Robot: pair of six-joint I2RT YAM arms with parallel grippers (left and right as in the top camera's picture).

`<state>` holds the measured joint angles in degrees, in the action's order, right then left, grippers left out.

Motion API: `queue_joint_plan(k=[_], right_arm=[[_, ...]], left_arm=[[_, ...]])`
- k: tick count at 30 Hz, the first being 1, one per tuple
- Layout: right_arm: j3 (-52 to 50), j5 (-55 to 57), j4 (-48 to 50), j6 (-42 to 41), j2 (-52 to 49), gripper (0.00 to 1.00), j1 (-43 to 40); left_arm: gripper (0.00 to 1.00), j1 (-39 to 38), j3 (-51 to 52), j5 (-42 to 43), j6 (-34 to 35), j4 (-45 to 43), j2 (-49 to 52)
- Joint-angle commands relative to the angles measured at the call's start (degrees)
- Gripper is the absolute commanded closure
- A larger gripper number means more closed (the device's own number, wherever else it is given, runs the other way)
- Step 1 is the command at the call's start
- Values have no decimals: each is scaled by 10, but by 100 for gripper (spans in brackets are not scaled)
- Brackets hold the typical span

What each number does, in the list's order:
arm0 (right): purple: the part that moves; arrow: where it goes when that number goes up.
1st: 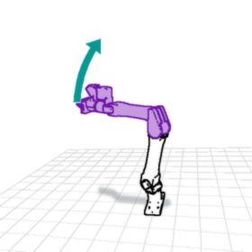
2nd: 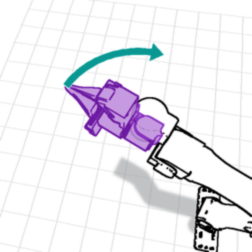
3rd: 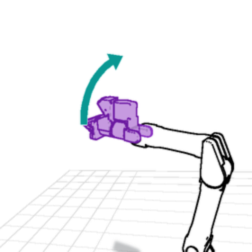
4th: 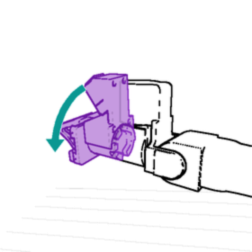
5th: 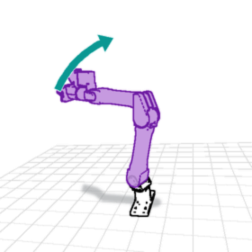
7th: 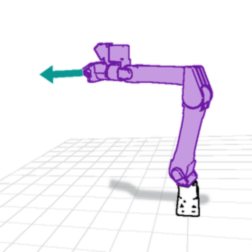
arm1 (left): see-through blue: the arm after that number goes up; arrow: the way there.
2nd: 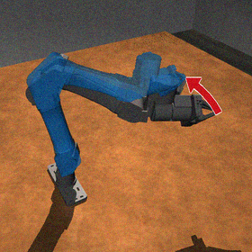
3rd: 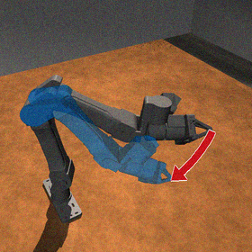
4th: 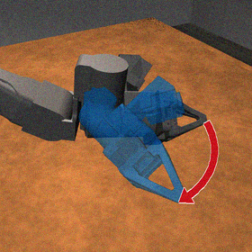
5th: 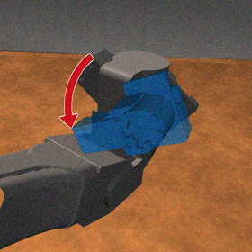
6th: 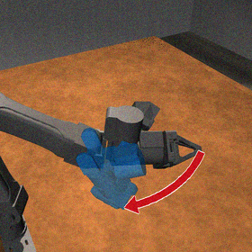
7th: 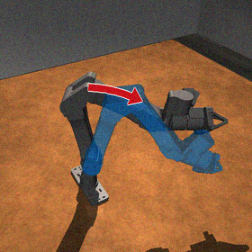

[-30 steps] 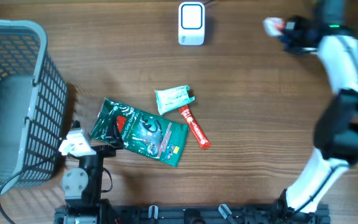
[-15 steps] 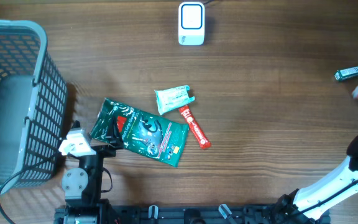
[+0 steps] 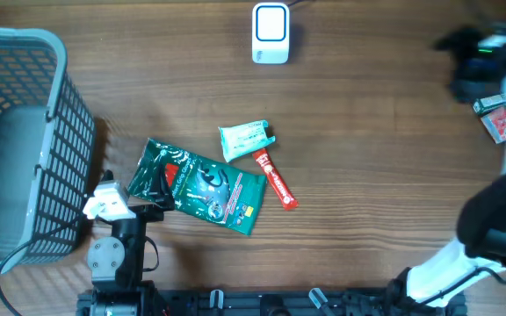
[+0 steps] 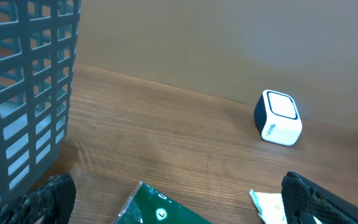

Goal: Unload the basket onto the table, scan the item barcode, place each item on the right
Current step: 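Carry the orange box to the right edge and release it, then reach the right gripper to the green Zappy wipes pack and grasp it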

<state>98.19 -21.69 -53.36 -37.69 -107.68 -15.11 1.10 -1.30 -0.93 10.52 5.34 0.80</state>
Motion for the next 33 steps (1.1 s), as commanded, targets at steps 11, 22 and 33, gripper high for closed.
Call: queue_joint_plan(k=[11,22,33], right_arm=[[-170,6,146,329,-9,0,364],[-238,-129,261,257,-84,18,378],[-238,-144,252,182,-129,66,378]], left_arm=[[0,-2,4,5,-11,-2,-4],[0,-2,4,5,-11,-2,-4],[0,-2,4,5,-11,-2,-4]])
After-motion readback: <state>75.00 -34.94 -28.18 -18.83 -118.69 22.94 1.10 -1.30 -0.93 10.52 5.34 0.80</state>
